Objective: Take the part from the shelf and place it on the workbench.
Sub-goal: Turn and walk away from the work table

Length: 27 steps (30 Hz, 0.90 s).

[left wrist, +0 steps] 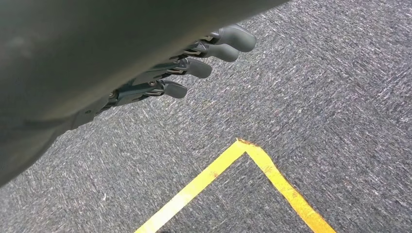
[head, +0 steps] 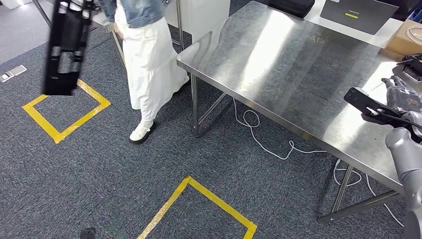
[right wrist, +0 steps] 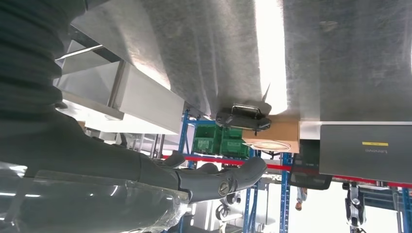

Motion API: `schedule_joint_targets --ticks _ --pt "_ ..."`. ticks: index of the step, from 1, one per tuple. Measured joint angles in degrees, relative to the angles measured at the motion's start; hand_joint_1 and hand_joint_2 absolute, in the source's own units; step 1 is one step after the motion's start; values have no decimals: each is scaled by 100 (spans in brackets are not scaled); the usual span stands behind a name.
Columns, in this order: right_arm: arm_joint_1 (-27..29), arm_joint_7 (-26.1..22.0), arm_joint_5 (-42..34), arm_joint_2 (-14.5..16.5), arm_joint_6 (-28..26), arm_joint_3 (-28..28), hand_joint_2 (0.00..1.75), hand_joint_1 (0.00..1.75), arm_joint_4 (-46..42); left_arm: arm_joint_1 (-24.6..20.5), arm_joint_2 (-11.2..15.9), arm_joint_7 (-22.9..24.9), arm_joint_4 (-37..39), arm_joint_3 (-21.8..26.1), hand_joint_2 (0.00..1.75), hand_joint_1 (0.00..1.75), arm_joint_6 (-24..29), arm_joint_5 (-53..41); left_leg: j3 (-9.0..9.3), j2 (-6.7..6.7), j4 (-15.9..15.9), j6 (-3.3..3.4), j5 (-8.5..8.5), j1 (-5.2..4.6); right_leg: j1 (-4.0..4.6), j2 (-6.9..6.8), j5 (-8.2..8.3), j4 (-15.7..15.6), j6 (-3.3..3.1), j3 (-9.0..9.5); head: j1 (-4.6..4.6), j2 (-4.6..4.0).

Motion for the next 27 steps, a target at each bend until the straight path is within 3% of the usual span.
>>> schedule_joint_targets --ticks 27 --pt "-2 -145 -59 111 28 -4 0 0 9 4 -7 65 0 56 0 0 13 -57 -7 1 -1 0 0 0 0 0 0 0 0 -6 0 0"
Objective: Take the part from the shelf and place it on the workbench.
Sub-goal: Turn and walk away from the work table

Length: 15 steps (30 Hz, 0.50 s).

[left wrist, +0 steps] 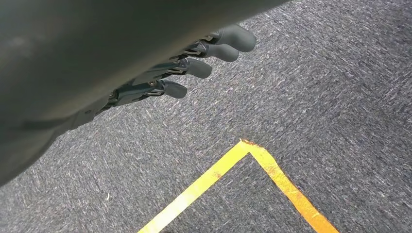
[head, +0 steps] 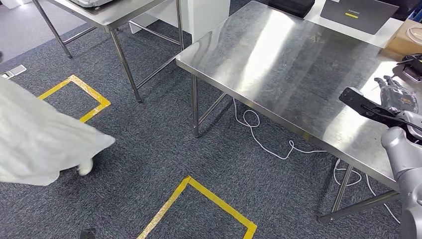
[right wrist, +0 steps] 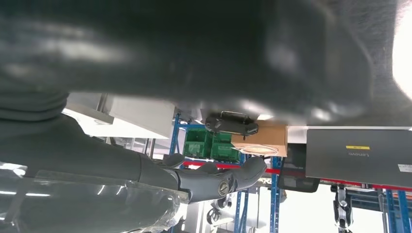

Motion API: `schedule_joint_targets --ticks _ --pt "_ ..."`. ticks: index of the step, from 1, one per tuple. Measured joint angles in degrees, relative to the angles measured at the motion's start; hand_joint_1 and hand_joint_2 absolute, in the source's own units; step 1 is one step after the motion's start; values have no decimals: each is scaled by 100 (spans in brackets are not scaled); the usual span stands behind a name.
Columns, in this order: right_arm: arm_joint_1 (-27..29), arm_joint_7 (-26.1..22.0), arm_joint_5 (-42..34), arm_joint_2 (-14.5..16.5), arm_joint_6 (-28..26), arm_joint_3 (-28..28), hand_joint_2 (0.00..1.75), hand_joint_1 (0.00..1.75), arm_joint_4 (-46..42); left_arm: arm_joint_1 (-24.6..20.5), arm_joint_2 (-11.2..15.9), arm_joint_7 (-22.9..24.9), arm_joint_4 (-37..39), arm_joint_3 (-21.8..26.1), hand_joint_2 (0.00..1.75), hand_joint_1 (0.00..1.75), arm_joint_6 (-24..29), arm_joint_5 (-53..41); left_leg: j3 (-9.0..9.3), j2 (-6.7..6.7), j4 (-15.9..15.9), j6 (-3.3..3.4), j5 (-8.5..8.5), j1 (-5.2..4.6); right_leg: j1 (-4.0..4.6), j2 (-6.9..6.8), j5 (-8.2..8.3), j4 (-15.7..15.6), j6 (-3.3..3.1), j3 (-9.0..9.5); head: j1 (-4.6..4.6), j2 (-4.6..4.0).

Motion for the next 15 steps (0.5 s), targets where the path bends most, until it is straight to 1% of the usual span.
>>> schedule_joint_targets --ticks 2,5,7,8,9,10,11,12,13,14,15 --pt "0 10 22 2 -13 1 0 0 0 0 0 1 0 6 0 0 0 -1 -4 -1 7 3 -3 -8 -1 0 4 -6 5 3 0 0" --pt "2 28 56 19 -55 3 0 0 -2 1 2 3 0 12 0 0 1 -8 -18 -4 25 42 -19 -44 -21 -1 25 -26 43 8 -3 0" --pt "8 25 70 35 -89 4 0 0 -14 2 3 4 0 19 0 0 3 -20 9 1 -32 89 5 -33 -33 -1 26 -27 65 -4 -3 0" --pt "13 20 75 37 -101 4 0 0 -22 1 2 4 0 22 0 0 8 -28 37 7 -85 123 33 -21 -40 4 -19 32 61 -34 1 0" --pt "17 13 81 35 -111 4 0 0 -29 0 2 4 0 25 0 0 12 -36 64 14 -139 161 65 -6 -47 10 -114 192 43 -107 5 0" --pt "23 6 88 31 -116 4 0 0 -33 0 1 4 0 26 0 0 16 -42 83 19 -179 192 91 7 -56 17 -262 474 13 -237 10 0" --pt "33 -1 95 28 -119 4 0 0 -32 -1 1 4 0 28 0 0 19 -45 83 19 -192 206 103 3 -55 25 -447 862 -18 -411 14 0" --pt "50 -4 102 27 -121 4 0 0 -32 0 2 4 0 29 0 0 20 -46 73 16 -192 210 111 2 -51 34 -611 1263 -28 -596 14 0" --pt "74 -6 111 26 -122 4 0 0 -31 1 2 5 0 31 0 0 20 -46 61 8 -191 203 117 0 -47 41 -713 1553 -18 -730 12 0" --pt "99 -8 121 27 -122 5 0 0 -31 2 3 7 0 33 0 0 21 -46 50 -3 -189 192 125 -1 -44 46 -739 1659 10 -775 11 0" --pt "115 -9 134 28 -122 5 0 0 -31 3 2 9 0 35 0 0 21 -46 38 -16 -187 175 137 0 -45 50 -667 1498 52 -679 11 0"
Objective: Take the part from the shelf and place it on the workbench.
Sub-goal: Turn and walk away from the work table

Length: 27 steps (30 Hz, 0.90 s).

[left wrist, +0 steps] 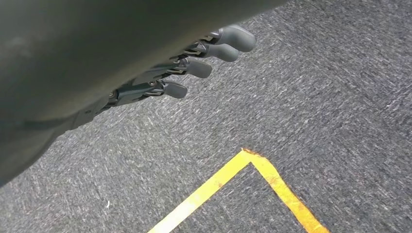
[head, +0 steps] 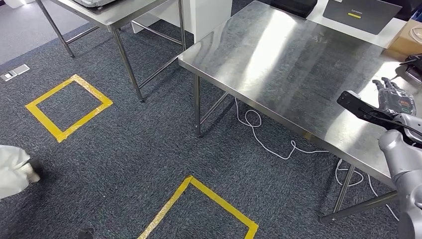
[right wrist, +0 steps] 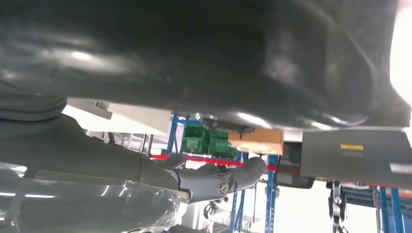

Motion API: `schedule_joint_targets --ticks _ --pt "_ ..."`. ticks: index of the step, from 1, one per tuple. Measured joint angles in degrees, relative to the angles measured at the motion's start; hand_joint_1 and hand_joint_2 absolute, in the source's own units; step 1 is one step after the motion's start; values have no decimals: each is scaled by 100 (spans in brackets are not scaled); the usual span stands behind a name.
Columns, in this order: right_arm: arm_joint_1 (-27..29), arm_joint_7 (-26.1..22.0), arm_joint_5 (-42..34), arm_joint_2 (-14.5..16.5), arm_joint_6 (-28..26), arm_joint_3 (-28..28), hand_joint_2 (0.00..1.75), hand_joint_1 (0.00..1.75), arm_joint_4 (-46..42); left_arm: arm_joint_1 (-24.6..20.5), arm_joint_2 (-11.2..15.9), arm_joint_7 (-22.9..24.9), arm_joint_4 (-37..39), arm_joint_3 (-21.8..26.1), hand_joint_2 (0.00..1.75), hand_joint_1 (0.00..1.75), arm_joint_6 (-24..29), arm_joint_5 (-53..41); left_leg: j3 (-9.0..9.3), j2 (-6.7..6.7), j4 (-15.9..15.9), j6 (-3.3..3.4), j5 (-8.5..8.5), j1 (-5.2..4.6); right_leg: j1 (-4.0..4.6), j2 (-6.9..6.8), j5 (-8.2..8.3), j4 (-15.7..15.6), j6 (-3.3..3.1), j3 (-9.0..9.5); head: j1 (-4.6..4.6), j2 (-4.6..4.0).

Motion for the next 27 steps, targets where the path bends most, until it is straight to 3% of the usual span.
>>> schedule_joint_targets --ticks 2,4,6,8,9,11,13,14,15,17,19,21,24,25,27 --pt "-3 -1 24 3 2 1 0 0 -1 0 -2 5 0 3 0 0 0 0 -16 -25 8 -48 22 1 -30 8 263 -809 67 450 2 0" --pt "-29 0 47 15 5 2 0 0 -2 0 -2 7 0 14 0 0 3 -2 -33 -42 17 -123 41 -21 2 25 452 -1400 22 792 -2 0" --pt "-42 11 73 40 7 3 0 0 -3 6 1 7 0 38 0 0 7 -9 -43 -54 9 -196 67 -41 65 27 511 -1466 -89 826 -14 0" --pt "-44 27 98 70 6 3 0 0 -4 15 1 8 0 54 0 0 9 -15 -74 -46 48 -249 43 -22 1 5 552 -1467 -184 810 -24 0" --pt "-46 32 107 86 5 3 0 0 -5 19 1 9 0 56 0 0 9 -18 -134 -25 182 -277 -60 -8 -28 -9 569 -1472 -244 810 -29 0" --pt "-53 36 116 115 3 3 0 0 -6 22 5 8 0 61 0 0 9 -21 -388 27 802 -338 -442 18 -35 -38 587 -1479 -340 809 -43 0" --pt "-50 37 124 137 2 3 0 0 -6 26 8 8 0 68 0 0 9 -24 -695 52 1545 -387 -777 36 -16 -64 587 -1477 -372 806 -45 0" --pt "-48 39 129 146 2 3 0 0 -6 28 8 9 0 73 0 0 9 -24 -754 60 1712 -400 -816 46 -9 -73 586 -1475 -371 805 -46 0" --pt "-48 43 137 155 2 3 0 0 -6 30 9 8 0 78 0 0 9 -25 -692 69 1630 -404 -742 57 -8 -82 585 -1473 -370 807 -46 0" --pt "-53 51 147 166 3 3 0 0 -6 29 13 7 0 84 0 0 8 -32 -299 131 925 -395 -426 78 -6 -98 573 -1468 -351 816 -49 0" --pt "-67 55 152 167 4 3 0 0 -7 27 16 6 0 85 0 0 2 -49 35 202 293 -361 -240 61 41 -114 555 -1458 -309 806 -42 0" --pt "-83 56 156 167 7 4 0 0 -8 25 14 3 0 85 0 0 -4 -61 86 192 150 -305 -233 13 96 -136 558 -1473 -253 793 -33 0" --pt "-82 67 163 163 6 5 0 0 -17 22 11 -10 -1 85 0 0 -24 -69 140 122 28 -155 -168 -16 103 -146 488 -1406 -166 746 -26 0" --pt "-79 77 162 155 4 6 0 0 -20 19 13 -16 -1 84 0 0 -35 -72 165 98 -20 -106 -142 -11 93 -121 377 -1196 -169 646 -25 0" --pt "-47 99 158 136 3 7 0 0 -16 17 16 -26 -2 83 0 0 -51 -81 173 29 -51 -54 -118 -9 64 -49 67 -438 -205 270 -16 0"
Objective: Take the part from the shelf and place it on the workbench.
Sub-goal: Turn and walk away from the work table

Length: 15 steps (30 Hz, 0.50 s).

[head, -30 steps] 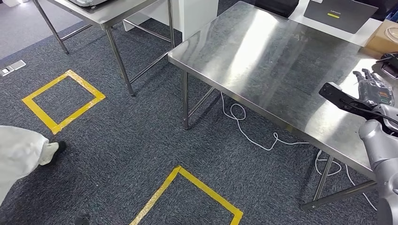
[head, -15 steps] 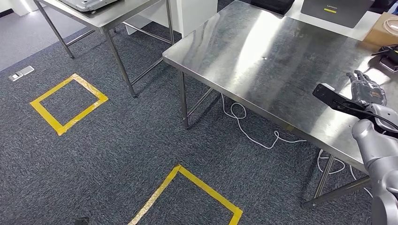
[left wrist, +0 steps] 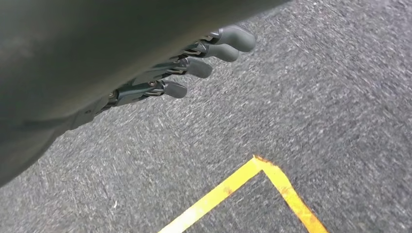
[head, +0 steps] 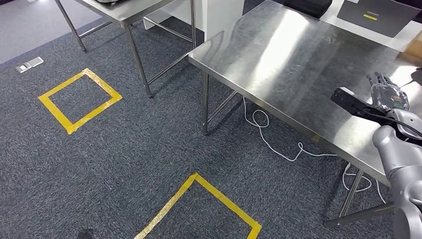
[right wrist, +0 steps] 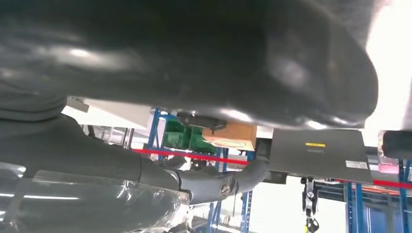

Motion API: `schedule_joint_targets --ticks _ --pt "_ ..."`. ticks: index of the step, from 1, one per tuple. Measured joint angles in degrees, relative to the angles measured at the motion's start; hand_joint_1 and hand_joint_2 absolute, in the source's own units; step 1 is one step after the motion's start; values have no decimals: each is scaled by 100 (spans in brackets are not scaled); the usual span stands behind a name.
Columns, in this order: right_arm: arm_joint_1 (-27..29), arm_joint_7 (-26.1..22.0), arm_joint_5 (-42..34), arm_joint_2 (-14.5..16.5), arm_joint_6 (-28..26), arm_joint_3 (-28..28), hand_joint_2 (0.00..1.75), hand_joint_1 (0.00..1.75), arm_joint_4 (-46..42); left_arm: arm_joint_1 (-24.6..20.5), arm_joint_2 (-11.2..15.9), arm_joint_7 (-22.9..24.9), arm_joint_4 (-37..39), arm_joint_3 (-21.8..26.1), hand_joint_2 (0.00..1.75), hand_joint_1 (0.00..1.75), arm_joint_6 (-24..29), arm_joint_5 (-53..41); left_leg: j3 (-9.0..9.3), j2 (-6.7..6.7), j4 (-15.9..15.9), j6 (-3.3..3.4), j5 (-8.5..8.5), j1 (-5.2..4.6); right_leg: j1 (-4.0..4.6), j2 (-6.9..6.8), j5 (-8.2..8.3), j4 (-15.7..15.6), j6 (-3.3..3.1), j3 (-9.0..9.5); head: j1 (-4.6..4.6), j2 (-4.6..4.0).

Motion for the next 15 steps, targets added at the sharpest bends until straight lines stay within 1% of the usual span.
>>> schedule_joint_targets --ticks 1,2,3,4,5,6,7,8,9,10,11,12,13,14,15 --pt "31 9 -1 -10 -1 0 0 0 3 1 2 -1 0 -1 0 0 -3 -6 -5 -44 0 3 0 -3 -3 21 -110 361 8 -190 3 0" --pt "65 14 -1 -17 -2 0 0 0 5 1 3 -1 0 -1 0 0 -4 -13 -6 -91 1 5 1 -8 -4 35 -153 576 31 -313 6 0" --pt "94 16 2 -22 -3 0 0 0 5 2 2 0 0 -1 0 0 -4 -21 -7 -142 2 6 3 -14 -3 44 -104 562 70 -322 5 0" --pt "111 16 4 -29 -5 0 0 0 3 1 1 2 0 -1 0 0 -5 -29 -6 -196 3 3 6 -20 -3 59 34 286 114 -197 5 0" --pt "119 15 7 -41 -7 0 0 0 0 1 1 3 0 -1 0 0 -5 -34 -6 -249 5 -3 12 -24 -7 108 209 -146 148 11 5 0" --pt "120 14 9 -55 -10 0 0 0 -3 0 0 5 0 -1 0 0 -6 -39 -9 -301 8 -15 19 -31 -2 177 366 -579 158 221 3 0" --pt "120 13 9 -70 -14 0 0 0 -5 0 0 7 0 -1 0 0 -6 -43 -19 -351 11 -34 29 -40 12 226 484 -914 138 389 3 0" --pt "119 11 10 -80 -17 0 0 0 -6 2 0 10 0 -1 0 0 -7 -45 -33 -394 14 -56 41 -47 30 257 540 -1081 100 474 1 0" --pt "121 10 12 -84 -21 0 0 0 -7 7 0 12 0 -1 0 0 -8 -47 -48 -431 13 -80 53 -52 57 242 556 -1118 60 494 -1 0" --pt "124 10 14 -81 -24 0 0 0 -9 12 1 14 0 -1 0 0 -9 -48 -63 -469 11 -106 65 -58 54 191 574 -1128 21 503 -2 0" --pt "126 10 18 -73 -27 0 0 0 -15 16 3 15 1 -1 0 0 -11 -49 -81 -459 32 -132 52 -59 22 145 589 -1138 -11 512 -4 0" --pt "130 10 22 -62 -30 0 0 0 -25 18 4 15 1 0 0 0 -12 -51 -118 -394 113 -157 -9 -61 -14 99 601 -1153 -65 524 -13 0" --pt "133 9 26 -54 -32 0 0 0 -36 16 6 15 2 0 0 0 -12 -54 -202 -292 305 -187 -134 -59 -53 49 611 -1169 -123 540 -24 0" --pt "134 9 30 -49 -34 0 0 0 -45 15 9 15 2 0 0 0 -13 -57 -327 -168 595 -215 -306 -43 -66 4 615 -1176 -173 552 -32 0" --pt "136 8 30 -48 -36 0 0 0 -50 14 10 15 2 0 0 0 -13 -60 -510 -73 1003 -247 -508 -21 -59 -41 611 -1177 -214 558 -41 0"
